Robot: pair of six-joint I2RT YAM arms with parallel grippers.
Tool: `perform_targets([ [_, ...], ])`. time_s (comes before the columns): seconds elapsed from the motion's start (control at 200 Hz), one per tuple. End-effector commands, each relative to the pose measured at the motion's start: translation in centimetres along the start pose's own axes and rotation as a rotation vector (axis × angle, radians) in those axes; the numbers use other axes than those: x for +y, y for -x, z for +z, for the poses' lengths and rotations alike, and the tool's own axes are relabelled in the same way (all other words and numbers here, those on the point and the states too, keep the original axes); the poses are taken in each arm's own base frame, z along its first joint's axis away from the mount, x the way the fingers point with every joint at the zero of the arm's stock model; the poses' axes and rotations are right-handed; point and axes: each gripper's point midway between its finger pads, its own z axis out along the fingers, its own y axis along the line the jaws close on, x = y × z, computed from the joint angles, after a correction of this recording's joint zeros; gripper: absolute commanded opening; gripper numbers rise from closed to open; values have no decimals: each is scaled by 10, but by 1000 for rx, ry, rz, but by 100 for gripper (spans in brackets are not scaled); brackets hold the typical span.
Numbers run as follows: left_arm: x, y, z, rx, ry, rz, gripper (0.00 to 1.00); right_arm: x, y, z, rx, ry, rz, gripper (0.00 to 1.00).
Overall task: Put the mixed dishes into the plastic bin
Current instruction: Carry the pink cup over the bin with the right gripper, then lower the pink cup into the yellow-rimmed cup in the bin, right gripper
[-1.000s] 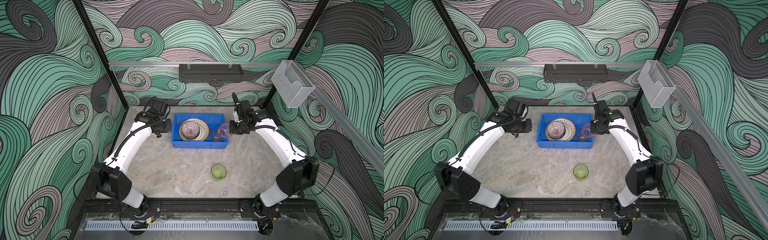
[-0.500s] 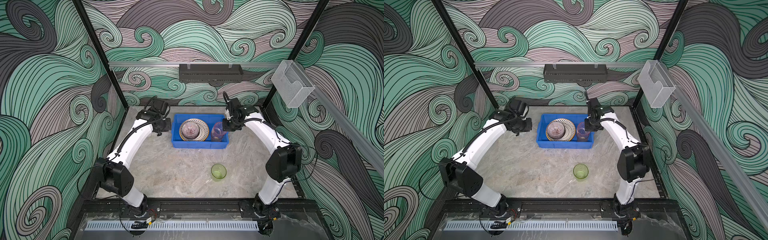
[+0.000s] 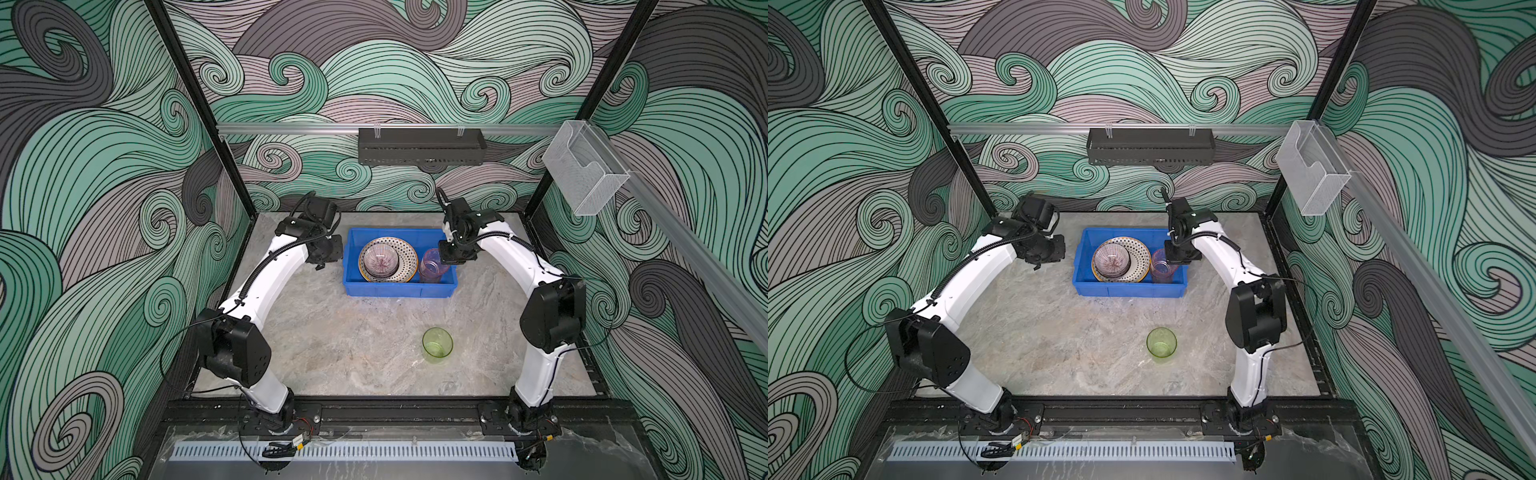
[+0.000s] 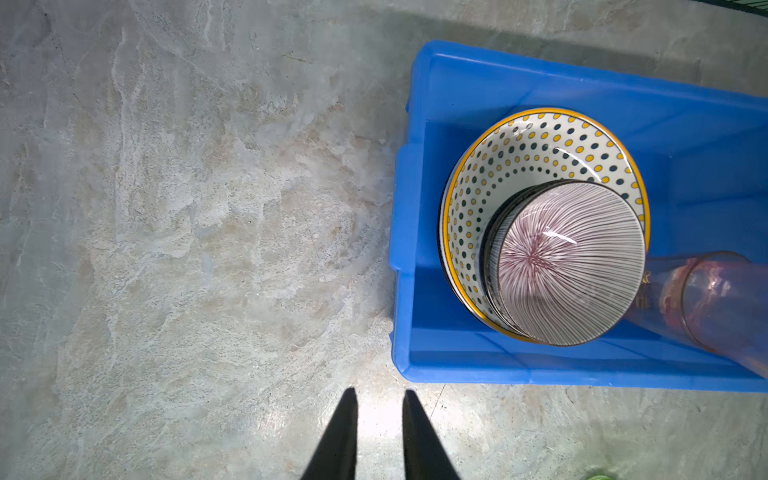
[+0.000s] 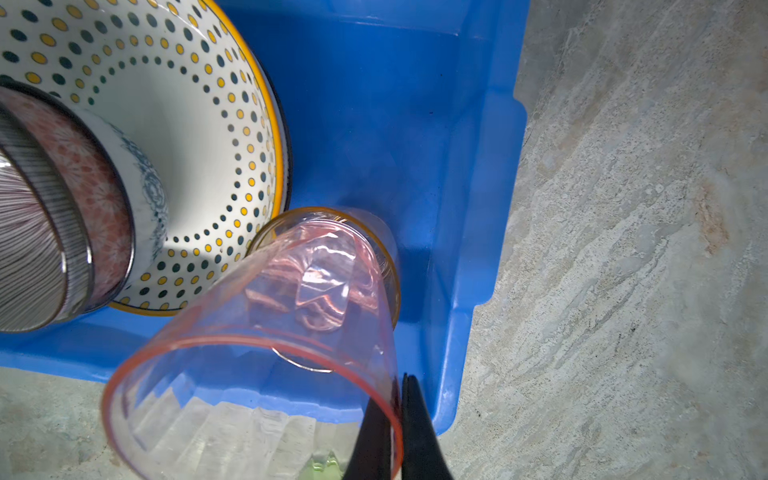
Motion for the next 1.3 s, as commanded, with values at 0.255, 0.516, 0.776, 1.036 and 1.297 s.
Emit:
perform_targets([
  [0.255, 7, 7, -3, -1, 18, -18, 23, -5, 11, 9, 7, -51, -23, 0],
  [0.516, 11, 5, -2, 5, 24, -27, 23, -6, 25, 15, -3, -71, -39, 0],
  [0.776, 11, 4, -1, 9, 24, -32, 23, -15, 35, 20, -8, -90, -32, 0],
  [1.036, 11, 1, 1, 21, 18, -38, 23, -21, 40, 27, -5, -100, -20, 0],
  [1.297, 9, 1, 3, 28, 11, -41, 23, -16, 48, 32, -10, -77, -13, 2],
])
